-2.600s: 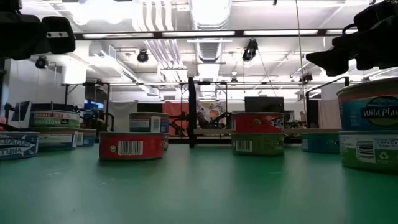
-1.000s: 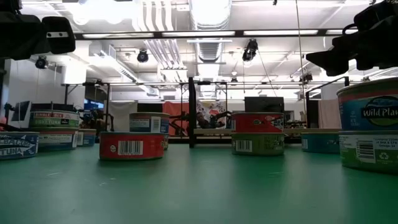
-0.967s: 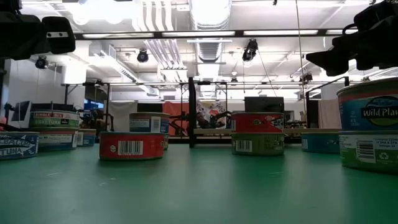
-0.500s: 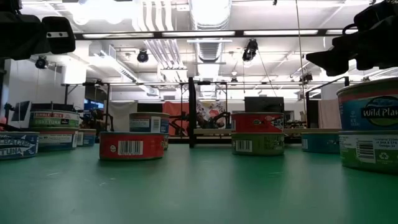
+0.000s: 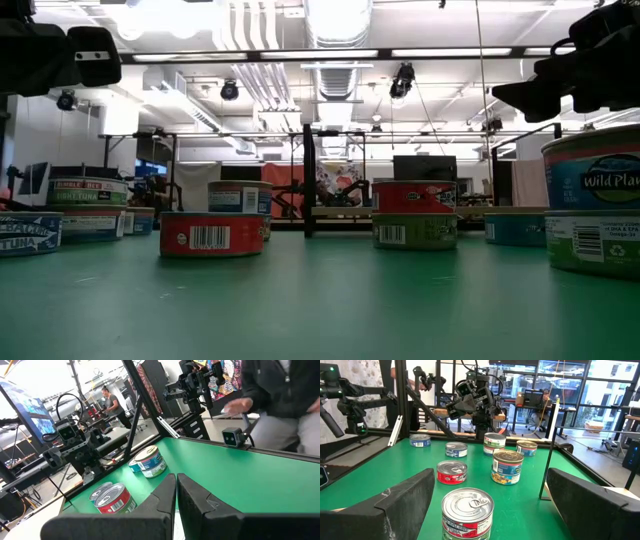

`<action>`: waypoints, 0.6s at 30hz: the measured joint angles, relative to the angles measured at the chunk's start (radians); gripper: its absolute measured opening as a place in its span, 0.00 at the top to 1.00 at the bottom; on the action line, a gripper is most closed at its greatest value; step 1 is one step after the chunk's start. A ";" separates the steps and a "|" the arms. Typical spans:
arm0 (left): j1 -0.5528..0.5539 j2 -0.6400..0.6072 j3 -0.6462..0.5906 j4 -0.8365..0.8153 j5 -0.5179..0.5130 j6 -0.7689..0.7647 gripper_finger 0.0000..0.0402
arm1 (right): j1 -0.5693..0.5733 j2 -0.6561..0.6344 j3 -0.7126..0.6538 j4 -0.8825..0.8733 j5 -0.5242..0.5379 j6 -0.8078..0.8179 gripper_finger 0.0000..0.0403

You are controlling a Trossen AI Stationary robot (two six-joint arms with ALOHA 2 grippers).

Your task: Stack canned seafood by type on shelf

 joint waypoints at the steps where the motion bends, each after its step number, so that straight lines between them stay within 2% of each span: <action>1: 0.000 0.000 0.000 0.000 0.000 0.000 1.00 | 0.000 0.000 0.000 0.000 0.000 0.000 0.06; 18: 0.000 0.000 0.000 0.014 0.000 0.003 1.00 | 0.000 0.000 0.000 0.000 0.000 0.032 0.06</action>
